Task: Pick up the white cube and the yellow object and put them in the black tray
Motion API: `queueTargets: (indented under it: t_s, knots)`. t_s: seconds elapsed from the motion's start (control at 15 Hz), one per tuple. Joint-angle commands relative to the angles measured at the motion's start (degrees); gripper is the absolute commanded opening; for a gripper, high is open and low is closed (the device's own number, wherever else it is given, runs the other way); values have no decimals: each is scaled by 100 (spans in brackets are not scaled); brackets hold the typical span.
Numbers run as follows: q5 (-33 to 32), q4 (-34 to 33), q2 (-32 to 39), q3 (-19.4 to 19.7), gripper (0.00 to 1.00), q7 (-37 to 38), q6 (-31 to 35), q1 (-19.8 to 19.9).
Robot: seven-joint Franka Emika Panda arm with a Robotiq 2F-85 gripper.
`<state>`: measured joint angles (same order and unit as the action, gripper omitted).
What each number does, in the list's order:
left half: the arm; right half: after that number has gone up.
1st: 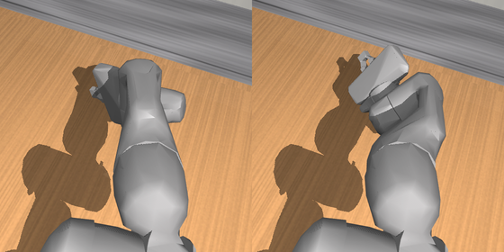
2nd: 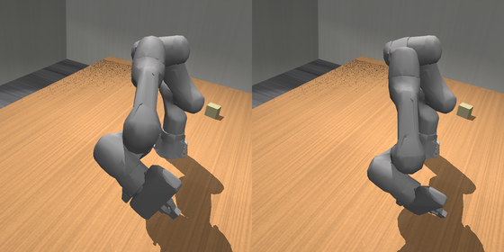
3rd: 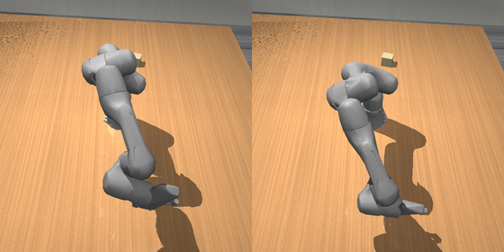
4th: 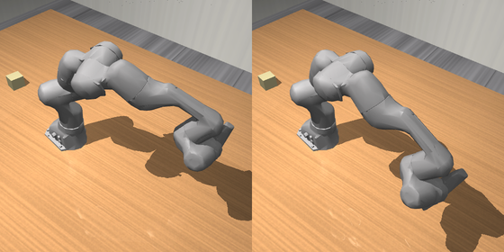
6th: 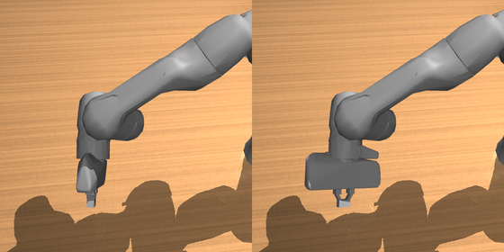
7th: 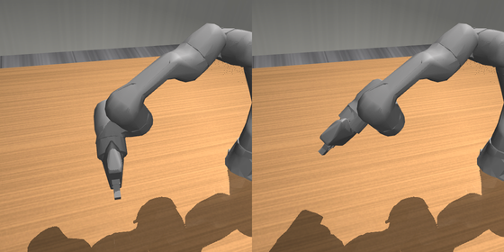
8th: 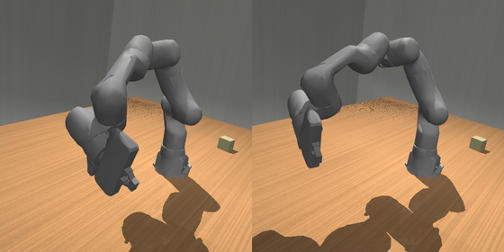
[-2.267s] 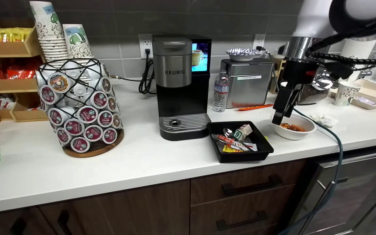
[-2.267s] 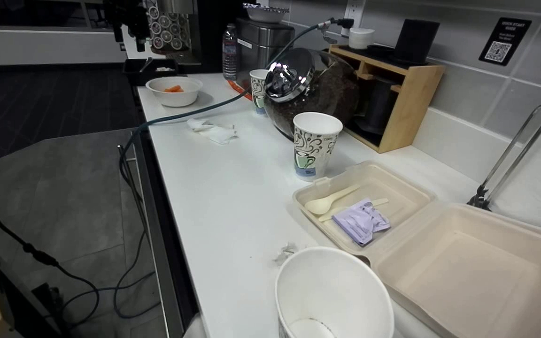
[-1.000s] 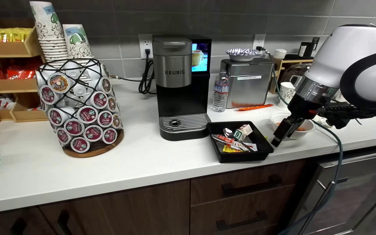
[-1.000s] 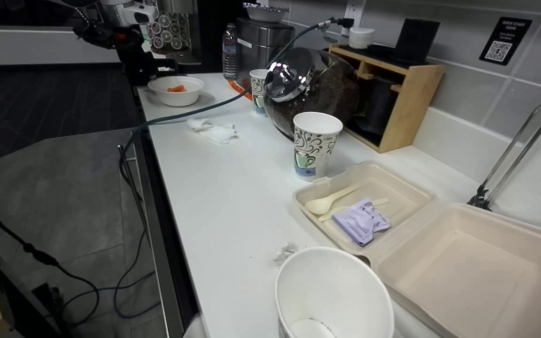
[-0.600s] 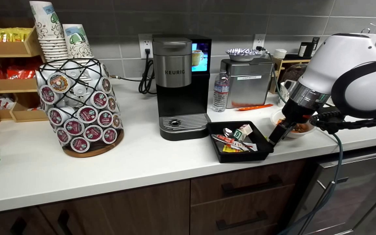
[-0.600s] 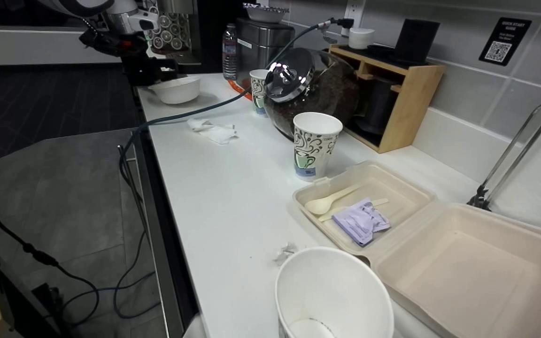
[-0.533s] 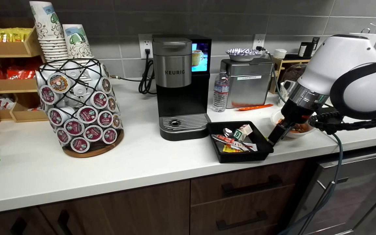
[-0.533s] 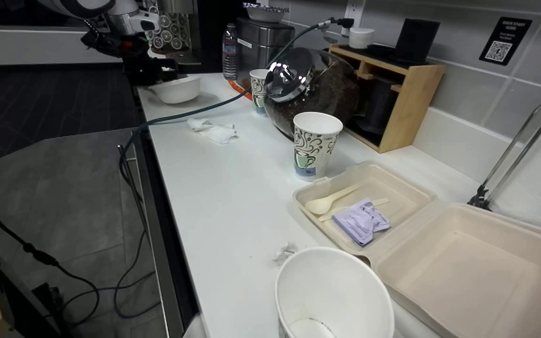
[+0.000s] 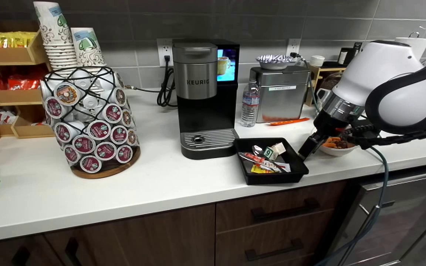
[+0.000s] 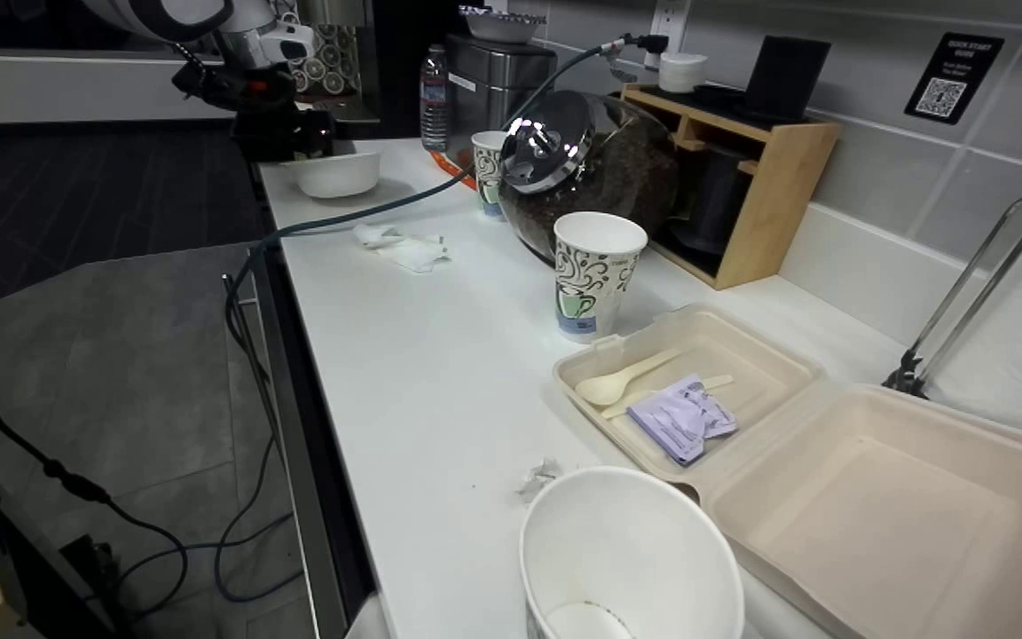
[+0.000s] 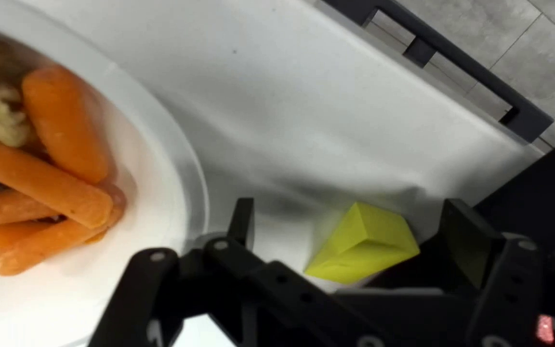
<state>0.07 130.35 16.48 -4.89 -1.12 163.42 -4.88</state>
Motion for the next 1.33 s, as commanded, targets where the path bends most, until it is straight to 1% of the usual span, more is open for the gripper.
queueTargets:
  t_s: [0.0, 0.07, 0.2, 0.27, 0.33, 0.4, 0.47, 0.53, 0.67, 0.73, 0.8, 0.93, 1.13, 1.2, 1.27]
  knots:
    - [372, -137, 14, -358, 100, -406, -233, 200]
    - [500, -126, -24, -460, 100, -539, -222, 260]
    - [504, -153, -17, -458, 100, -525, -224, 226]
    - [387, -188, 18, -376, 99, -401, -213, 151]
    - [344, -213, 47, -345, 95, -364, -197, 127]
    - [243, -236, 69, -259, 93, -266, -193, 75]
    - [194, -261, 94, -218, 87, -232, -190, 61]
    - [100, -284, 109, -135, 87, -157, -216, 22]
    - [-34, -315, 151, -14, 85, -49, -258, -34]
    - [-100, -332, 174, 37, 86, 10, -273, -54]
    - [-122, -358, 221, 51, 85, 39, -260, -57]
    - [-112, -407, 296, 53, 87, 67, -211, -57]
    - [-90, -493, 380, 36, 85, 80, -204, -73]
    - [-87, -526, 406, 32, 82, 88, -208, -83]
    - [-90, -556, 427, 36, 60, 104, -210, -97]
